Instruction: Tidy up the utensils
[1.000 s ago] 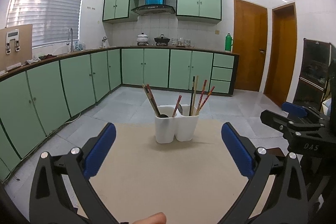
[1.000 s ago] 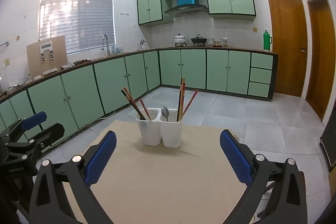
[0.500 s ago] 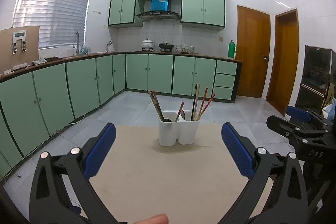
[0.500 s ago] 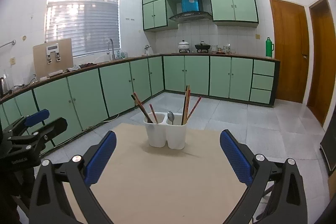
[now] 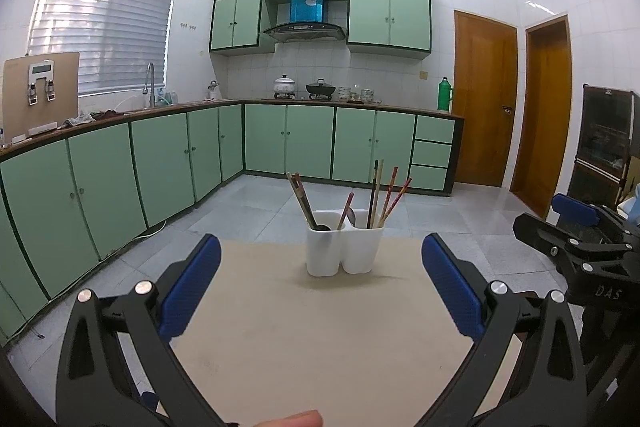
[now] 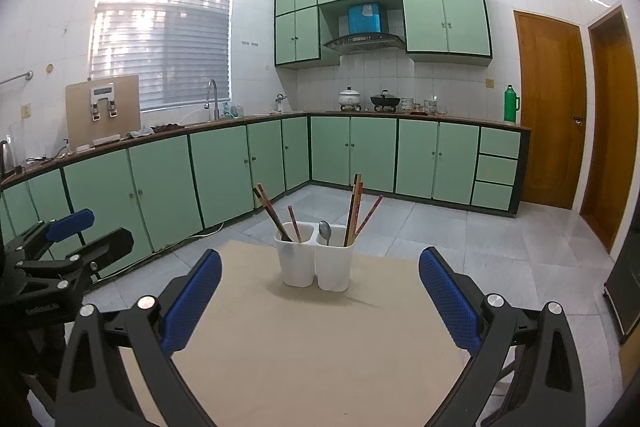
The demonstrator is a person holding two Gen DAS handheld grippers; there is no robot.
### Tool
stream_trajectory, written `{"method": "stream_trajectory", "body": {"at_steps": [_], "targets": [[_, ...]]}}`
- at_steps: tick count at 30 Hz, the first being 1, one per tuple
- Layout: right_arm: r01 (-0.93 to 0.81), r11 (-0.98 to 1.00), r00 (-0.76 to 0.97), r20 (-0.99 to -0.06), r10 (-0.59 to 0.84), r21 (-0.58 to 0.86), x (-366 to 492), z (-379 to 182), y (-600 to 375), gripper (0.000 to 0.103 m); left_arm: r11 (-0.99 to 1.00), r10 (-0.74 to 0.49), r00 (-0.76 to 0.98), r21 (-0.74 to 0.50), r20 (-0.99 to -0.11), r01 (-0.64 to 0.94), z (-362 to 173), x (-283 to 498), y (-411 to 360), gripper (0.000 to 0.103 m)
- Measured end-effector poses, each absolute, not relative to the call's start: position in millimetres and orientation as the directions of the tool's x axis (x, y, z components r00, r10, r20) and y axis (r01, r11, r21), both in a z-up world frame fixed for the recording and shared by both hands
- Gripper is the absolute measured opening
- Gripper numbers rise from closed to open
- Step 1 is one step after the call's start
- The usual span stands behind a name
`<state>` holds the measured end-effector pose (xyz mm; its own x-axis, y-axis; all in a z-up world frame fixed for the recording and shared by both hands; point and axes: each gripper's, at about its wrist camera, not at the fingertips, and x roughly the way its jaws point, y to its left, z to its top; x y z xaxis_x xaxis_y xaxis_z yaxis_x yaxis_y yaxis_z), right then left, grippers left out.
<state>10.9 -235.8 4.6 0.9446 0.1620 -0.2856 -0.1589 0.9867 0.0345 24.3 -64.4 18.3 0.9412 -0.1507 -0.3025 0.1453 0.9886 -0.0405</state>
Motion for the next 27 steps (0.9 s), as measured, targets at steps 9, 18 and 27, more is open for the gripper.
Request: {"method": "stream_trajectory", "body": {"at_steps": [9, 18, 27], "targets": [[-0.155, 0.987, 0.947, -0.279, 0.158, 0.033, 10.8, 4.3, -235.9, 0.097, 0.989, -0.15, 0.941, -0.041, -0.303, 0.144, 18.1, 23.1, -62.6, 0.097], [-0.154, 0.988, 0.949, -0.274, 0.155, 0.026, 9.6, 5.8, -234.1, 0.097, 0.989, -0.149, 0.942, -0.042, -0.302, 0.143, 17.6, 22.6, -60.6, 0.098], [-0.153, 0.988, 0.949, -0.274, 0.154, 0.026, 9.3, 6.3, -234.2, 0.097, 0.989, -0.148, 0.942, -0.041, -0.301, 0.142, 18.2, 24.1, -61.8, 0.098]]}}
